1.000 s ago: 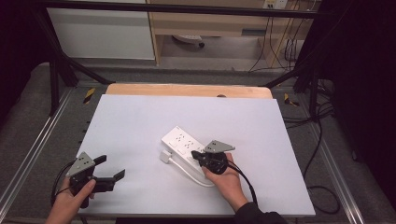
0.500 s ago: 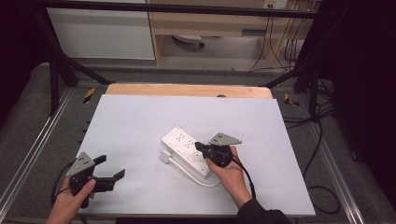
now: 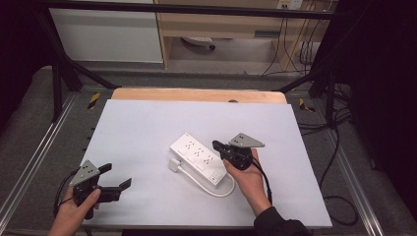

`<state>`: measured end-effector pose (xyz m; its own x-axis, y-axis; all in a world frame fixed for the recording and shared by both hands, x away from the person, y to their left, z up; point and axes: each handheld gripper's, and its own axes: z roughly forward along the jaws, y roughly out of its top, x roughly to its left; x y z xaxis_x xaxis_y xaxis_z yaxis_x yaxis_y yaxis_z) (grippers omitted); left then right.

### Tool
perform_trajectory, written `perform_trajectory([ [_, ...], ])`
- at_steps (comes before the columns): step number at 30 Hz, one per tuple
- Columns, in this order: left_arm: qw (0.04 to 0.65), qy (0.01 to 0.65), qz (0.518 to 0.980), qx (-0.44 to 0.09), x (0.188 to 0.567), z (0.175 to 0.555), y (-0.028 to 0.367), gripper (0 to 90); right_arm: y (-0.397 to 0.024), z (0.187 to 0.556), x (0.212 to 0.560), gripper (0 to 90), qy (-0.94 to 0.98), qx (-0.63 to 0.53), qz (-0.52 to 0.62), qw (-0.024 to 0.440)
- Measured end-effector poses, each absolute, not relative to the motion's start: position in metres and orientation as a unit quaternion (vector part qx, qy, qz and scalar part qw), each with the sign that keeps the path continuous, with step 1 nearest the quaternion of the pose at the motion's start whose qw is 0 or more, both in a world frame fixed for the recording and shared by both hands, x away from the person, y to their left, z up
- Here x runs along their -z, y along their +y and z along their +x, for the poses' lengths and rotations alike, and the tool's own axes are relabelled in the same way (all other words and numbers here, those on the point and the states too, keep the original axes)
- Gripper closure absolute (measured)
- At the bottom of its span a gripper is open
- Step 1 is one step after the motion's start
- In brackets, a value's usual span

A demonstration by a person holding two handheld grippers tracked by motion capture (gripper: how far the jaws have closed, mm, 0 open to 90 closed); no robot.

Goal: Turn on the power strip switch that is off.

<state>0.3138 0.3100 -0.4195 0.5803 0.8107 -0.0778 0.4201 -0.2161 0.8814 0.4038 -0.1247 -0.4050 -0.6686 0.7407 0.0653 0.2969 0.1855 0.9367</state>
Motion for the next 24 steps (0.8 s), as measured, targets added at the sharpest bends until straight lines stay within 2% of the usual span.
perform_trajectory([
  [24, 0.475, 0.410, 0.751, -0.204, 0.420, 0.314, 0.309, 5.7, -0.143, 0.406, 0.389, 63.9, 0.722, -0.537, 0.372, 0.229],
])
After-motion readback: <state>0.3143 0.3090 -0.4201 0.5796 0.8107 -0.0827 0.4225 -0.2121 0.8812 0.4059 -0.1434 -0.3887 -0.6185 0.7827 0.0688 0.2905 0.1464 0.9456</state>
